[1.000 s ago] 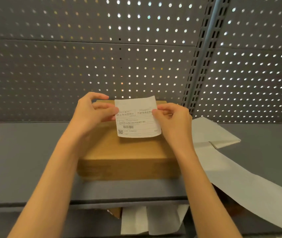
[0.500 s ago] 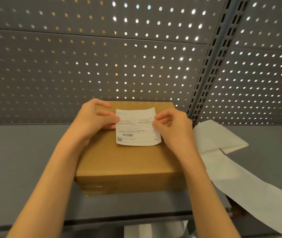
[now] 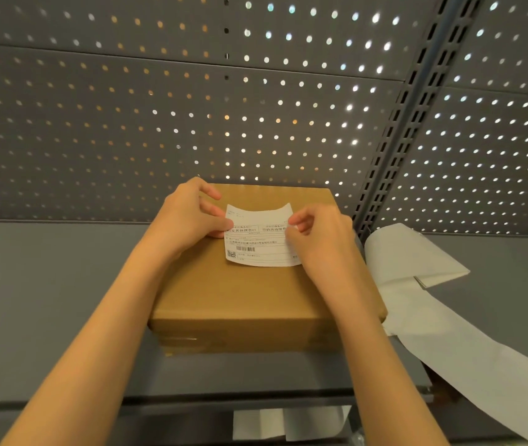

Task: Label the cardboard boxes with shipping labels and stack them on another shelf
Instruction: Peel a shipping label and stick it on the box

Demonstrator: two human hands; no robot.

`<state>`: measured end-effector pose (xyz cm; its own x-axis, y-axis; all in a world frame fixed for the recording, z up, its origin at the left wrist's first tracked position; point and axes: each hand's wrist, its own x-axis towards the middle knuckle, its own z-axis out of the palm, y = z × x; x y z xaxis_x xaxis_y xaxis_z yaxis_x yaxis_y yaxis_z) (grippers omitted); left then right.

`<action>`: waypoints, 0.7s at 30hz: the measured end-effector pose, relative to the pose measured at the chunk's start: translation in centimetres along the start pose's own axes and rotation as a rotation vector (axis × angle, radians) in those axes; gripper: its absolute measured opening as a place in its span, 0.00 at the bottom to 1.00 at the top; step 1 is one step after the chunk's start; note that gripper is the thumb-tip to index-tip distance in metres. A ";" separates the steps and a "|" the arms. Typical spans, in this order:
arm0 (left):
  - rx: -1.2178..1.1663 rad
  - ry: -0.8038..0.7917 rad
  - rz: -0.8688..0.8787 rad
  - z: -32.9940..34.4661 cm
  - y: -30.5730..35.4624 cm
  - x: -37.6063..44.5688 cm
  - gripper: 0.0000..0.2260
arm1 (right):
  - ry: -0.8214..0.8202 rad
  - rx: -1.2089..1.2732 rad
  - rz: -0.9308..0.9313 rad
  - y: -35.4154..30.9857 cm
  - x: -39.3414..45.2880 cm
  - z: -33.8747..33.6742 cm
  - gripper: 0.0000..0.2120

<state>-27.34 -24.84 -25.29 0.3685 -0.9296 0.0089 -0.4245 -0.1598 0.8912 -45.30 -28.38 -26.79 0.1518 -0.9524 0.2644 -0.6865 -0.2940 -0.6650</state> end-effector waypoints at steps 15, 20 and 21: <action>0.153 -0.077 -0.023 -0.1 0.9 0.8 0.19 | -0.096 -0.111 0.023 -1.1 0.7 -0.2 0.10; 0.243 -0.096 -0.043 0.1 1.4 1.1 0.20 | -0.119 -0.141 0.019 -1.5 0.7 -0.5 0.11; 0.292 -0.094 -0.059 0.1 1.5 1.1 0.21 | -0.131 -0.142 0.026 -1.5 0.8 -0.5 0.11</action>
<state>-27.60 -26.12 -24.00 0.3268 -0.9405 -0.0931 -0.6291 -0.2900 0.7212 -44.47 -28.69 -25.20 0.2173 -0.9646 0.1492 -0.7836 -0.2635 -0.5626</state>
